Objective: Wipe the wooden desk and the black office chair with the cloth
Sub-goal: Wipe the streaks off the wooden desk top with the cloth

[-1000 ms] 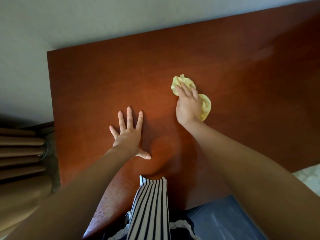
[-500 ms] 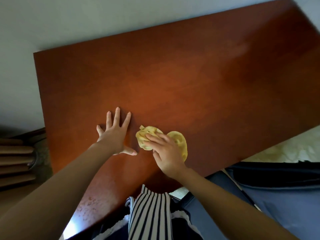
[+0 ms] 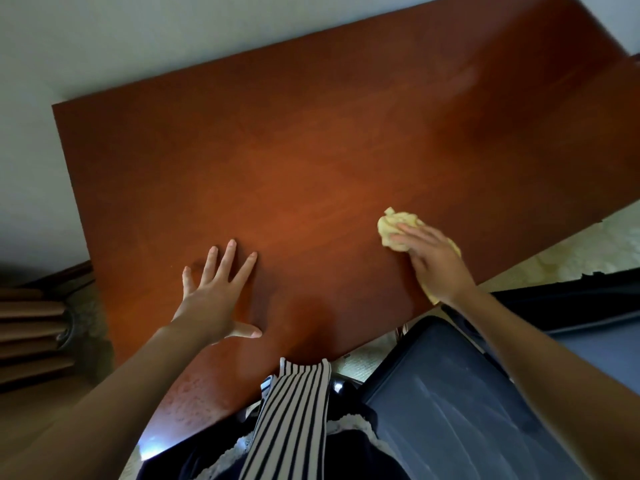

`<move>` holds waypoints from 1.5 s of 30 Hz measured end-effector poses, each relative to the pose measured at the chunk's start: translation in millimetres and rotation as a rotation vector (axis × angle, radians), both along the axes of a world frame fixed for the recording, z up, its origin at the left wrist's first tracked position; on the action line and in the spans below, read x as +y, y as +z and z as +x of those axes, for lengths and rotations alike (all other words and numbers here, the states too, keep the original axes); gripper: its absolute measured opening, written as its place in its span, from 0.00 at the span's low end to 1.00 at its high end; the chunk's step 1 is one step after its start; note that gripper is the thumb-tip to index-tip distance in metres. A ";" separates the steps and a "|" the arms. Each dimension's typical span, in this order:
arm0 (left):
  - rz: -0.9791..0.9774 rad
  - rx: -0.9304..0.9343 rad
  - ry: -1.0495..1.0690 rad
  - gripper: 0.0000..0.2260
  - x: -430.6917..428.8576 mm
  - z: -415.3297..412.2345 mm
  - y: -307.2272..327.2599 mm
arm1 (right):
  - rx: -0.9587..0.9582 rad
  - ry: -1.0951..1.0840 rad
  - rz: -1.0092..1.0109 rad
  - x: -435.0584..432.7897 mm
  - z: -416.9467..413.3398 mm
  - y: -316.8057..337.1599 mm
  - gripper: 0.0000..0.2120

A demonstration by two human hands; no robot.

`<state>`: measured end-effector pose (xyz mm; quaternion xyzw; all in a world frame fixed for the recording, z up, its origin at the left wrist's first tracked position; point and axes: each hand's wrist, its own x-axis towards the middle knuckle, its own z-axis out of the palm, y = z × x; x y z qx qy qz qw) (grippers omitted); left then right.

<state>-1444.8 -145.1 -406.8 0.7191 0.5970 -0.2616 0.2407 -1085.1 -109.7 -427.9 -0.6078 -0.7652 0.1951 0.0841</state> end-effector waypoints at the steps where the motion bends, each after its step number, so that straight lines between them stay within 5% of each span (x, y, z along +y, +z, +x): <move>1: -0.005 0.007 -0.024 0.60 -1.6 -3.0 0.0 | -0.010 -0.030 0.010 8.1 3.3 0.4 0.22; 12: -0.021 0.033 -0.270 0.58 -12.7 -38.1 9.0 | 0.122 -0.710 0.036 23.2 -98.0 -6.5 0.22; 19: 0.028 0.042 -0.482 0.54 -15.6 -70.0 5.9 | 0.065 -0.518 0.019 -40.8 -195.3 -12.7 0.24; 24: 0.128 -0.047 -0.496 0.36 -30.9 -102.4 -5.2 | 0.086 -0.467 0.013 -92.1 -263.8 -11.2 0.25; 29: 0.168 -0.095 -0.477 0.30 -54.0 -132.5 -16.8 | 0.131 -0.333 -0.037 -146.2 -316.6 -9.5 0.25; 35: 0.150 -0.126 -0.509 0.36 -60.7 -145.6 -19.6 | 0.224 -0.140 0.019 -206.5 -329.9 -5.2 0.23; 40: 0.135 -0.049 -0.590 0.47 -57.6 -148.8 -14.6 | 0.062 0.094 0.107 -222.4 -293.4 -3.8 0.23; 45: 0.121 -0.008 -0.587 0.49 -59.9 -146.3 -11.2 | -0.126 0.073 0.103 -213.0 -241.6 0.3 0.29</move>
